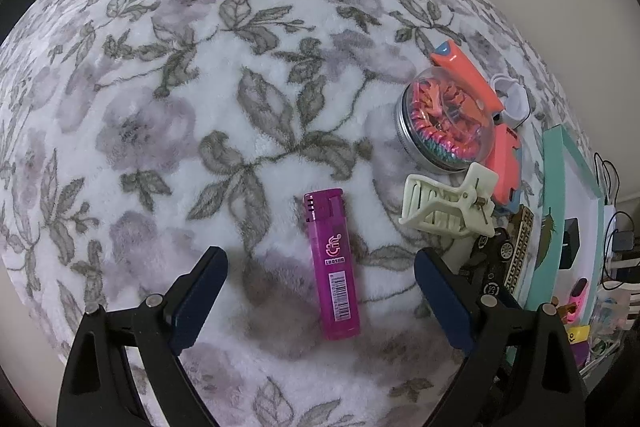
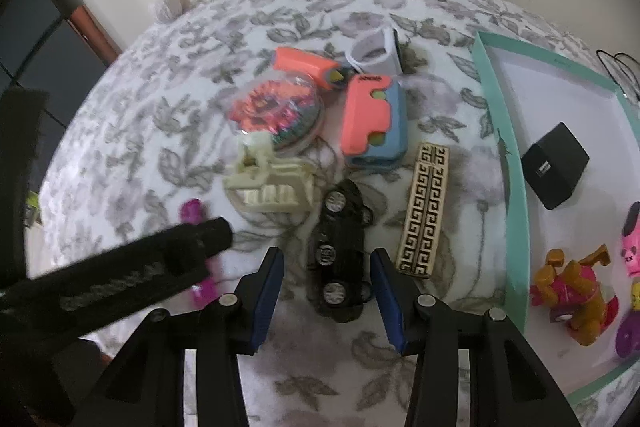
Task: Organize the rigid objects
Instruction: 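Grasp the pink lighter with the left tool while the right tool grasps the black toy car, then carry the lighter with the left tool while the right tool carries the car over the tray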
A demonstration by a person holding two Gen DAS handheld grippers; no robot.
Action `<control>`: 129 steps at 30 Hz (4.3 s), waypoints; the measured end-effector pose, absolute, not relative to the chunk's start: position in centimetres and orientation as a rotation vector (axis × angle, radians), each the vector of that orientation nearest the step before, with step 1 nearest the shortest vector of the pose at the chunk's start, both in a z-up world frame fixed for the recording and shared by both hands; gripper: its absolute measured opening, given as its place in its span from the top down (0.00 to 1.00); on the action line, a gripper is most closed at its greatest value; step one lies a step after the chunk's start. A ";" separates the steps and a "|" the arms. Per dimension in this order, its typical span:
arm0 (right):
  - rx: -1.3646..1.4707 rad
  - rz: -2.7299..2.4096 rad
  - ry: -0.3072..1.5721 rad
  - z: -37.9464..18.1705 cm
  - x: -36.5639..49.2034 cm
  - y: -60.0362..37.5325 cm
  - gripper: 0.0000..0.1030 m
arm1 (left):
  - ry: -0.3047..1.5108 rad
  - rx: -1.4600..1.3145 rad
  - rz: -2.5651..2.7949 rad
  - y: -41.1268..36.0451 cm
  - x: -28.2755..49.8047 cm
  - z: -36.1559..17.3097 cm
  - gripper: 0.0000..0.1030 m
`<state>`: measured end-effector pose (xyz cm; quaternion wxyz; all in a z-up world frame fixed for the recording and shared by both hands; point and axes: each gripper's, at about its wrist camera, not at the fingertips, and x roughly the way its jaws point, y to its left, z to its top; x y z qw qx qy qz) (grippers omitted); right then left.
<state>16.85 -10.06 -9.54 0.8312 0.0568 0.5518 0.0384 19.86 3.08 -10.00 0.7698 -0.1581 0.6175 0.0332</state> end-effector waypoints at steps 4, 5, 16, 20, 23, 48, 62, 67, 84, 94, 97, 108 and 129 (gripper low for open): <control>0.109 0.073 1.177 -10.0 17.0 -10.0 0.53 | 1.341 -0.331 0.073 2.8 20.0 -10.2 0.16; 0.101 0.071 1.177 -10.1 17.0 -9.9 0.53 | 1.340 -0.323 0.086 2.7 20.0 -10.2 0.21; 0.048 0.060 1.158 -10.2 17.0 -9.3 0.53 | 1.332 -0.254 0.117 2.1 19.9 -10.3 0.26; 0.048 0.047 1.158 -10.2 17.0 -9.6 0.62 | 1.319 -0.250 0.135 2.1 19.8 -10.2 0.33; 0.104 0.056 1.158 -10.1 16.9 -10.6 0.67 | 1.305 -0.238 0.151 2.5 19.8 -10.1 0.42; 0.199 0.084 1.178 -10.0 16.4 -11.9 0.71 | 1.263 -0.359 0.118 6.9 18.9 -9.8 0.80; 0.278 0.126 1.178 -9.1 16.0 -12.6 0.72 | 1.194 -0.390 0.096 5.9 18.5 -7.3 0.81; 0.304 0.146 1.143 -7.9 15.6 -12.8 0.72 | 1.163 -0.407 0.077 5.9 18.5 -6.4 0.81; 0.275 0.056 0.954 -1.5 14.7 -16.6 0.72 | 1.066 -0.351 -0.020 1.2 19.0 -1.0 0.81; 0.321 -0.137 0.848 1.2 15.7 -23.9 0.72 | 1.044 -0.311 -0.208 -8.1 21.9 1.3 0.81; 0.350 -0.179 0.833 1.0 16.0 -26.0 0.72 | 1.040 -0.307 -0.253 -10.5 22.6 0.9 0.80; 0.408 -0.284 0.819 -0.4 15.6 -32.4 0.72 | 1.020 -0.242 -0.386 -16.9 24.6 -2.5 0.81; 0.404 -0.309 0.954 -7.1 17.3 -34.3 0.72 | 1.113 -0.074 -0.358 -21.4 27.6 -7.9 0.80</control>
